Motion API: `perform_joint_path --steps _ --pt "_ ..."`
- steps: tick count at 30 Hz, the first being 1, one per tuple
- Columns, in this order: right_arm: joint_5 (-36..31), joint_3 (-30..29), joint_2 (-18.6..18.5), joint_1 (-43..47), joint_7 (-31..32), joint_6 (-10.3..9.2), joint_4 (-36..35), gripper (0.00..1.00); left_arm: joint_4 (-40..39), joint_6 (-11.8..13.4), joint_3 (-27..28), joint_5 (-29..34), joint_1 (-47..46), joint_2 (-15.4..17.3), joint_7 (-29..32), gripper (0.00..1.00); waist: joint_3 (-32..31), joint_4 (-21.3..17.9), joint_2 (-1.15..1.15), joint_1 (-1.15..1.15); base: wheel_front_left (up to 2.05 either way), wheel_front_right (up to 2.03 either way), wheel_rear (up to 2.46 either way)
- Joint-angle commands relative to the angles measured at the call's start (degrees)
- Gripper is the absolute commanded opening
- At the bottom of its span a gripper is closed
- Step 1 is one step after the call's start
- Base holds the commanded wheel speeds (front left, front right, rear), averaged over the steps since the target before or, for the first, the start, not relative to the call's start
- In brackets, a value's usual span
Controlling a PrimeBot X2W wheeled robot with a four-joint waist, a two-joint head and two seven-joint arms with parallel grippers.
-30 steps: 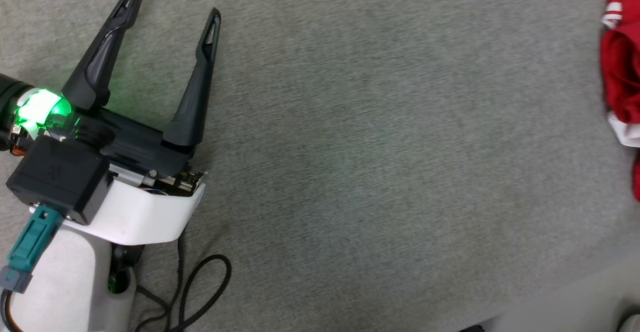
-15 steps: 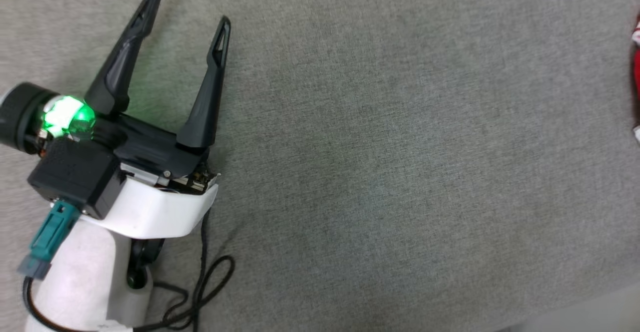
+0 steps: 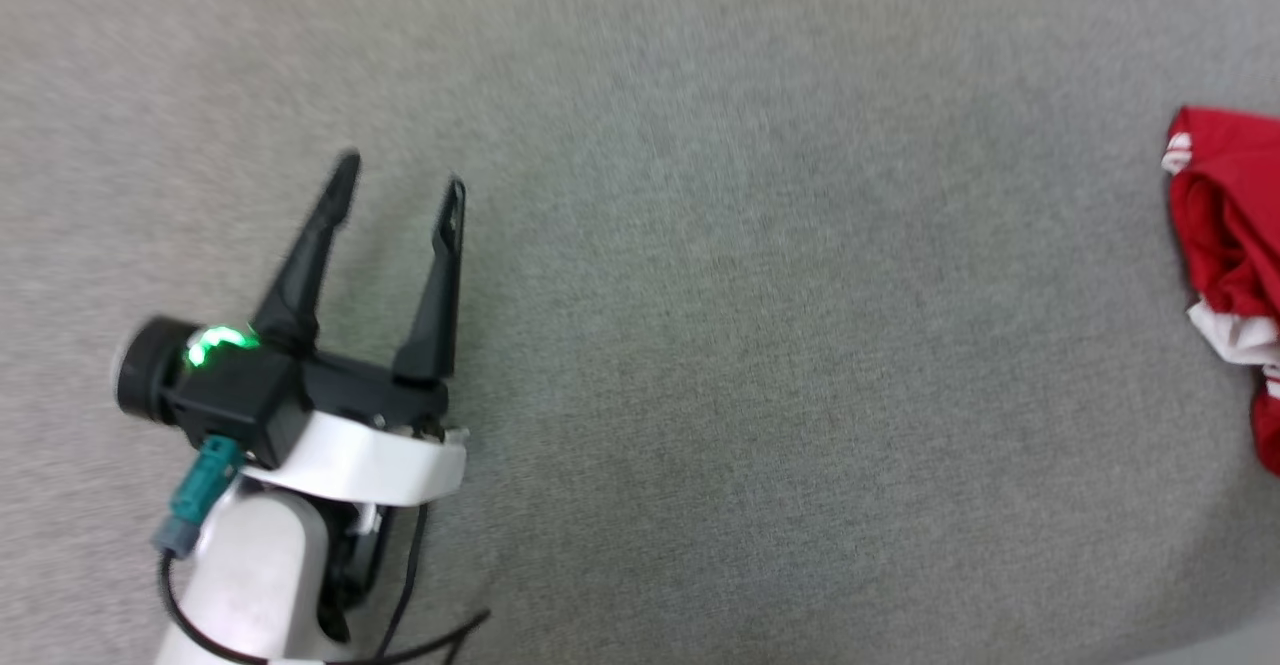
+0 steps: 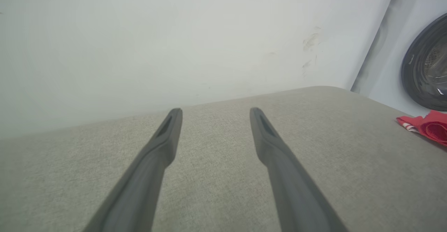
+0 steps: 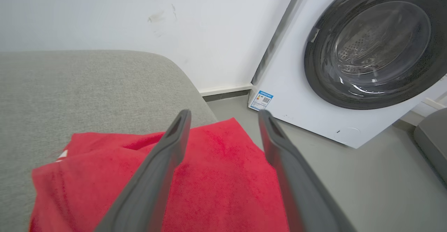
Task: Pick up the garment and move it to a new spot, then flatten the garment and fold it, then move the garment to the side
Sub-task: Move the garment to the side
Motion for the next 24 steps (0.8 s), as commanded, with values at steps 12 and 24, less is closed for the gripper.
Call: perform_joint_path --steps 12,24 --pt "3.09 7.64 12.91 17.16 5.34 -0.08 -19.14 1.0 8.77 1.55 1.18 -2.13 7.31 -3.15 -1.34 1.0 -14.01 5.79 0.0 0.01 0.0 0.0 0.0" --pt "11.15 18.25 14.13 31.83 12.3 -0.08 -34.15 1.0 12.94 2.11 6.1 -1.61 12.96 -5.43 -1.36 1.0 -22.56 11.6 0.0 0.01 0.0 0.0 0.0"
